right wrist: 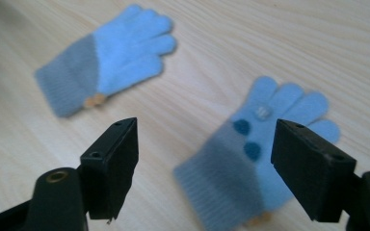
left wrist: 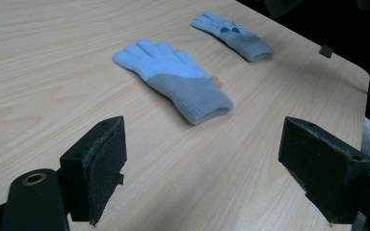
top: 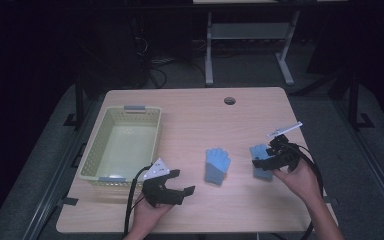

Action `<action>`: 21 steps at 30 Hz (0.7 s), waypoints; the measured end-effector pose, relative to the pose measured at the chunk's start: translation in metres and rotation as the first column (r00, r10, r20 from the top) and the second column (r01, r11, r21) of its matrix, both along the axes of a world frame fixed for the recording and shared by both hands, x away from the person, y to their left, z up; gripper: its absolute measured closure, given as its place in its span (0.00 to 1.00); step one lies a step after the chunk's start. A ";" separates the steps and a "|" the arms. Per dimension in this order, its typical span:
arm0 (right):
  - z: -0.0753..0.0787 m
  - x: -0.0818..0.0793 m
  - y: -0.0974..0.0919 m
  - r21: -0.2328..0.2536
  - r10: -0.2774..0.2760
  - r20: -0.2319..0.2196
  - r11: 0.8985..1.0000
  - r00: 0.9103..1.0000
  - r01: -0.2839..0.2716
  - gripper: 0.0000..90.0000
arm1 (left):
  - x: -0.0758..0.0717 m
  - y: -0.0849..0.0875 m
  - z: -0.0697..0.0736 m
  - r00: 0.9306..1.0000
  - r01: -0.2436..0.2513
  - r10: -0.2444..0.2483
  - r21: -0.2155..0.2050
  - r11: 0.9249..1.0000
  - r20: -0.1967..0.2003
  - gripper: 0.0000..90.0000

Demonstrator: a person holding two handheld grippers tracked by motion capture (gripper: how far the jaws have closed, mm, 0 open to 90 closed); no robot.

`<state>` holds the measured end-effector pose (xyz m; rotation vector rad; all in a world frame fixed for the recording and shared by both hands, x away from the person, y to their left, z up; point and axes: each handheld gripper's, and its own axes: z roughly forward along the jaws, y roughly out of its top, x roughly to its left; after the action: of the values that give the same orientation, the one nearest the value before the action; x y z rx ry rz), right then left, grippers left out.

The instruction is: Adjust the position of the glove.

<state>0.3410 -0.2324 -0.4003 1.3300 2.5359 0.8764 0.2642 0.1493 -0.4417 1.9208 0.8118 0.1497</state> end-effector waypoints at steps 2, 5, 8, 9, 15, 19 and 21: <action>-0.005 0.010 -0.002 -0.022 -0.014 -0.031 1.000 0.999 0.013 0.31 | 0.000 0.000 -0.001 1.000 -0.001 0.001 0.000 1.000 -0.005 0.19; -0.012 0.016 -0.003 -0.038 -0.034 -0.059 0.999 0.998 0.031 0.31 | 0.000 0.000 -0.001 1.000 -0.001 0.001 0.001 1.000 -0.008 0.19; -0.017 0.019 -0.003 -0.055 -0.043 -0.076 0.998 0.996 0.039 0.33 | -0.001 -0.002 -0.001 1.000 0.002 -0.002 0.001 1.000 -0.004 0.19; -0.021 0.022 -0.002 -0.081 -0.048 -0.087 0.996 0.995 0.041 0.35 | -0.001 -0.003 -0.001 1.000 0.007 -0.007 0.010 1.000 0.000 0.19; -0.034 0.028 -0.006 -0.099 -0.081 -0.100 0.993 0.992 0.071 0.44 | -0.002 -0.003 -0.001 1.000 0.011 -0.011 0.014 1.000 0.004 0.19; -0.045 0.027 -0.006 -0.124 -0.079 -0.122 0.990 0.989 0.064 0.53 | -0.002 -0.003 -0.001 1.000 0.009 -0.009 0.011 1.000 0.004 0.19; -0.045 0.026 -0.005 -0.130 -0.080 -0.111 0.989 0.991 0.065 0.54 | -0.002 -0.003 -0.001 1.000 0.010 -0.010 0.013 1.000 0.002 0.19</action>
<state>0.3670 -0.2371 -0.4451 1.4634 2.5611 0.6310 0.2625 0.1462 -0.4431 1.9357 0.8020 0.1511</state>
